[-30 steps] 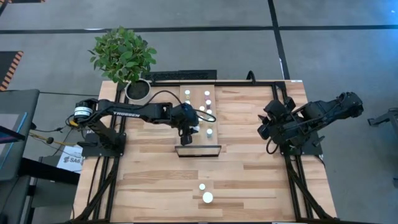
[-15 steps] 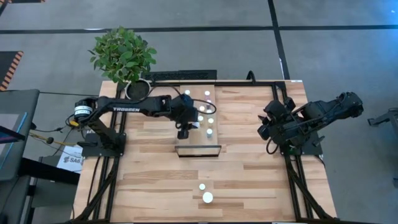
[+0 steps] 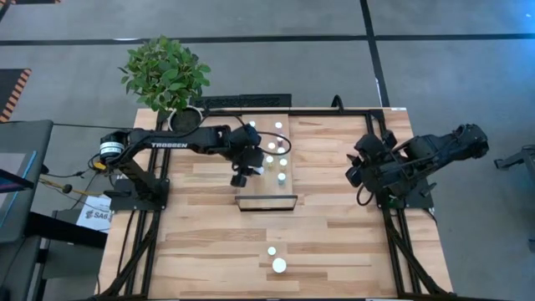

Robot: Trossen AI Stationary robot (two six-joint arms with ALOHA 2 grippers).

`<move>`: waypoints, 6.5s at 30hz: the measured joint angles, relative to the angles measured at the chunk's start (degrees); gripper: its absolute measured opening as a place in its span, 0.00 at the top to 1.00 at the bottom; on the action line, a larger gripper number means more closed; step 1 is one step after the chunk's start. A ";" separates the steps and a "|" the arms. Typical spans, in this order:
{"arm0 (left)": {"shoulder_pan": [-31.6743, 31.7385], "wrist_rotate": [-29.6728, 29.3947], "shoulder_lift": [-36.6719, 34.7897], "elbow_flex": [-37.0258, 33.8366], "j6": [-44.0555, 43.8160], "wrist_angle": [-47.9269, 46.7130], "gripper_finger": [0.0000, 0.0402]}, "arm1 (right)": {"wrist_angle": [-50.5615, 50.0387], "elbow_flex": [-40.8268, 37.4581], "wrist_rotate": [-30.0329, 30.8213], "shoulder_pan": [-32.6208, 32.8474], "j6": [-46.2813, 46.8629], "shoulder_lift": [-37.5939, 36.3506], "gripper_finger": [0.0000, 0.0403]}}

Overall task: Pick and place medicine bottles onto shelf by color
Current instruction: Put the yellow pill bottle on the shelf, then put the blue pill bottle on the shelf

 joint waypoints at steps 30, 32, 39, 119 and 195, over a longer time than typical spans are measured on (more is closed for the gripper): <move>-0.92 1.62 3.10 -0.04 7.79 -0.45 0.74 | 0.04 0.02 -0.06 -4.17 -3.02 -0.02 0.55; -1.09 1.64 3.55 -0.02 8.36 -0.03 0.74 | 0.09 0.02 -0.43 -4.17 -3.02 -0.02 0.55; -1.84 1.07 4.78 0.00 9.13 0.37 0.74 | 0.26 0.02 -0.59 -4.17 -3.00 -0.02 0.55; -35.98 -14.87 19.90 34.12 -58.11 -14.84 0.61 | 6.67 0.02 -1.56 -4.15 -2.95 0.00 0.55; -38.87 -13.38 26.58 28.46 -31.16 -11.07 0.42 | 18.79 -8.35 -12.31 12.05 2.50 0.79 0.55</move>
